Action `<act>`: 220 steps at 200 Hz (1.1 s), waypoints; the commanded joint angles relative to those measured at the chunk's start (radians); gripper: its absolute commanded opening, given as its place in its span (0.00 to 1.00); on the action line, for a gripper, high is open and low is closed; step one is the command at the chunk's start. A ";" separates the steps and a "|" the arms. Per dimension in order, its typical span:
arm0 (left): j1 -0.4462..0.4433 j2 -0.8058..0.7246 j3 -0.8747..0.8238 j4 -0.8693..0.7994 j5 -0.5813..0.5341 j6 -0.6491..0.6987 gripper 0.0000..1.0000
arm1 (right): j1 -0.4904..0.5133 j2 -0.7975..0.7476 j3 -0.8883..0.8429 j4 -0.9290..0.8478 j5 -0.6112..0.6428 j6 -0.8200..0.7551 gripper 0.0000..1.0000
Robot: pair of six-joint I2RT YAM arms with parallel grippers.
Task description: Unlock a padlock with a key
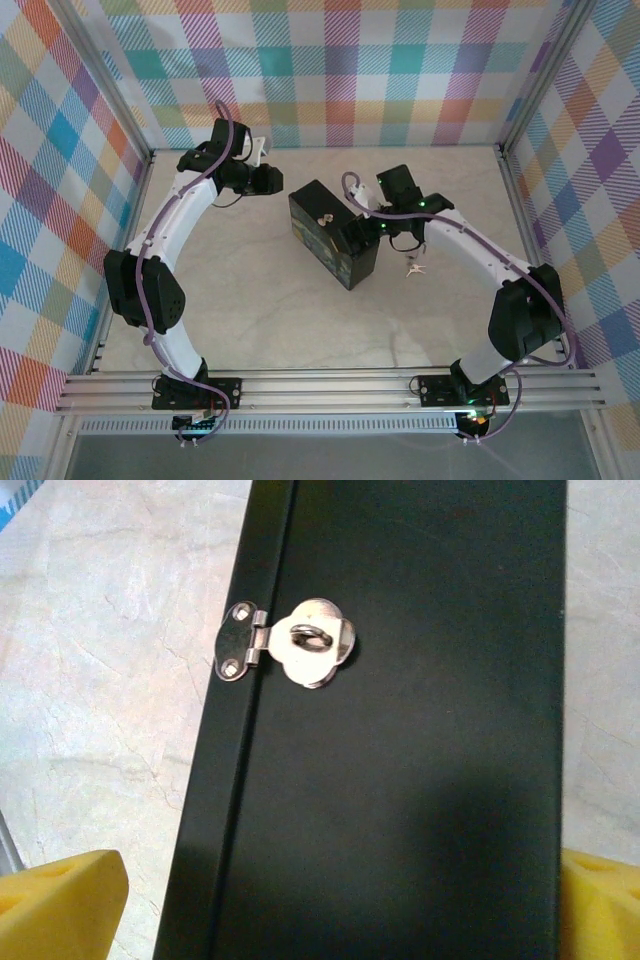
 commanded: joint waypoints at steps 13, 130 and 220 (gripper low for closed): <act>0.009 -0.047 0.015 -0.015 -0.006 0.004 0.34 | 0.040 0.043 0.046 -0.076 0.102 -0.033 1.00; 0.017 -0.060 0.002 -0.023 -0.012 0.011 0.33 | 0.040 0.053 0.046 -0.012 -0.073 0.155 0.79; 0.017 -0.089 -0.023 -0.028 0.011 0.013 0.33 | -0.113 0.108 -0.252 0.692 -0.454 0.812 0.82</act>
